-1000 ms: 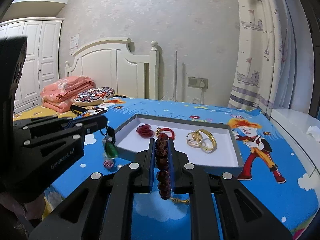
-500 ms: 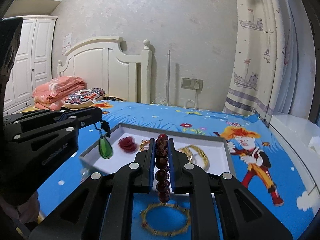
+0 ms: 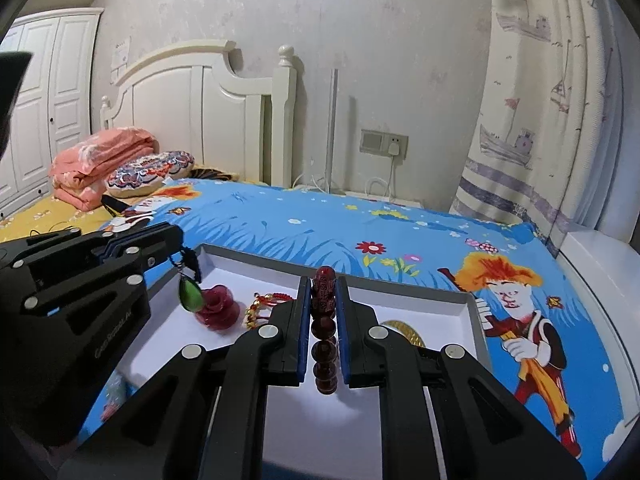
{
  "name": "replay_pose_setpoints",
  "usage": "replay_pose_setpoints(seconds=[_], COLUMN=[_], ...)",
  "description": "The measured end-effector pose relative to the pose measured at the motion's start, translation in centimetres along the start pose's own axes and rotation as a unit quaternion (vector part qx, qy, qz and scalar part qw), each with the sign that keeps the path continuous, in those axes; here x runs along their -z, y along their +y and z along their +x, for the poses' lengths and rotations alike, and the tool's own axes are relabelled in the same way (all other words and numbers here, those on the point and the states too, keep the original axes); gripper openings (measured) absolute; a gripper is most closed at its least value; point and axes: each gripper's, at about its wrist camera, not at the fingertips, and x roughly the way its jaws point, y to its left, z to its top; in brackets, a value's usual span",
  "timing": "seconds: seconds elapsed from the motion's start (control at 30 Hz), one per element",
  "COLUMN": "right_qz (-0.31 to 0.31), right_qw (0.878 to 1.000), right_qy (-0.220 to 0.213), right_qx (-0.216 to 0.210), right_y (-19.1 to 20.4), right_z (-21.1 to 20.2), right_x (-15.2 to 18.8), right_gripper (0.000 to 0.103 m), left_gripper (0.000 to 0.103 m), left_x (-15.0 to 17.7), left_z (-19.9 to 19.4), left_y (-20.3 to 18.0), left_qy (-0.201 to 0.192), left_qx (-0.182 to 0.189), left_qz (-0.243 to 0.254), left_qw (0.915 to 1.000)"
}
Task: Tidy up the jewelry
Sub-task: 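Lower the bead bracelet into the tray with the right tool while the left drops the pendant, then move the right tool to the gold bamboo-link bangle and close on it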
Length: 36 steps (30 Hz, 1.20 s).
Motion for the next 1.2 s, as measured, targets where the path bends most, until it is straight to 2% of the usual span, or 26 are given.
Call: replay_pose_setpoints(seconds=[0.03, 0.1, 0.17, 0.23, 0.4, 0.63, 0.8, 1.03, 1.2], right_qz=[0.005, 0.007, 0.016, 0.015, 0.017, 0.022, 0.03, 0.033, 0.032], right_qw=[1.0, 1.0, 1.0, 1.0, 1.0, 1.0, 0.999, 0.999, 0.999], right_qy=[0.01, 0.019, 0.01, -0.005, 0.001, -0.004, -0.013, -0.018, -0.005], right_qx=[0.0, 0.006, 0.001, 0.004, 0.003, 0.005, -0.002, -0.006, -0.02], right_y=[-0.2, -0.3, -0.8, -1.0, -1.6, -3.0, -3.7, -2.7, -2.2], right_z=[0.6, 1.0, 0.4, -0.4, -1.5, -4.0, -6.5, -9.5, -10.5], right_x=[-0.1, -0.3, -0.3, -0.2, 0.6, 2.4, 4.1, 7.8, 10.9], right_gripper=[0.014, 0.024, 0.058, 0.059, 0.059, 0.059, 0.059, 0.059, 0.059], left_gripper=[0.039, 0.06, 0.06, 0.065, 0.08, 0.091, 0.094, 0.094, 0.094], left_x=[0.1, 0.4, 0.7, 1.0, 1.6, 2.1, 3.3, 7.1, 9.6], left_z=[0.4, 0.5, 0.1, -0.3, -1.4, -5.0, -7.5, -9.4, -9.3], left_y=[0.2, 0.8, 1.4, 1.8, 2.6, 5.0, 7.0, 7.9, 7.4], left_qy=[0.007, 0.006, -0.001, 0.001, 0.007, -0.017, -0.024, 0.002, 0.019], left_qx=[-0.005, -0.014, -0.024, -0.021, -0.028, -0.056, -0.06, -0.047, -0.049], left_qz=[-0.004, -0.013, -0.017, -0.021, -0.033, -0.026, -0.047, -0.083, -0.079], left_qw=[1.0, 0.9998, 0.9996, 0.9996, 0.9991, 0.998, 0.9968, 0.9955, 0.9954])
